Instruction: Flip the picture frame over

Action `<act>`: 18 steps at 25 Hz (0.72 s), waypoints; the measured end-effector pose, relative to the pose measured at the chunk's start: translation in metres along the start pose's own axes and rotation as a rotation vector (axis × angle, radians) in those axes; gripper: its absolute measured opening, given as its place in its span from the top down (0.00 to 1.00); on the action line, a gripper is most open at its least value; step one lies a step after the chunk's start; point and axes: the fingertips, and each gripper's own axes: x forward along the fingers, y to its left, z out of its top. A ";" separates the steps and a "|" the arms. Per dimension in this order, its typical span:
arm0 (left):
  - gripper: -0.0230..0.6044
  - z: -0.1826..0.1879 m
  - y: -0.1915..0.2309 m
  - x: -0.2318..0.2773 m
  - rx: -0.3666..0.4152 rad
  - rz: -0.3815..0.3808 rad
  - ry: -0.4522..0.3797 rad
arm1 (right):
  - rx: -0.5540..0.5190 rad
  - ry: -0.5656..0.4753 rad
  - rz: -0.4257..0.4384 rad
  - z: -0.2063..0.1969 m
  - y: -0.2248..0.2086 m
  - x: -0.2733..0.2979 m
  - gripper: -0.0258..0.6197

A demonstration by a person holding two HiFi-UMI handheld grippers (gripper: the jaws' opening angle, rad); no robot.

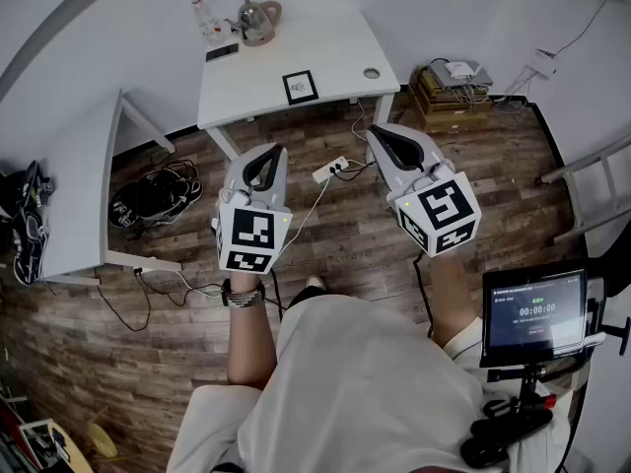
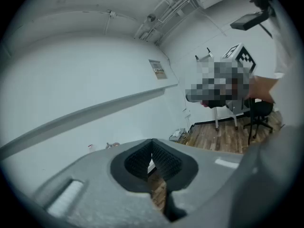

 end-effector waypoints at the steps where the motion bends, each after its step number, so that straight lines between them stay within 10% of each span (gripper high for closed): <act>1: 0.96 0.001 0.000 0.000 0.002 -0.004 -0.003 | -0.002 0.003 -0.003 0.000 0.001 0.001 0.96; 18: 0.96 -0.016 0.000 0.072 -0.021 -0.075 0.076 | 0.124 0.024 0.005 -0.024 -0.045 0.033 0.96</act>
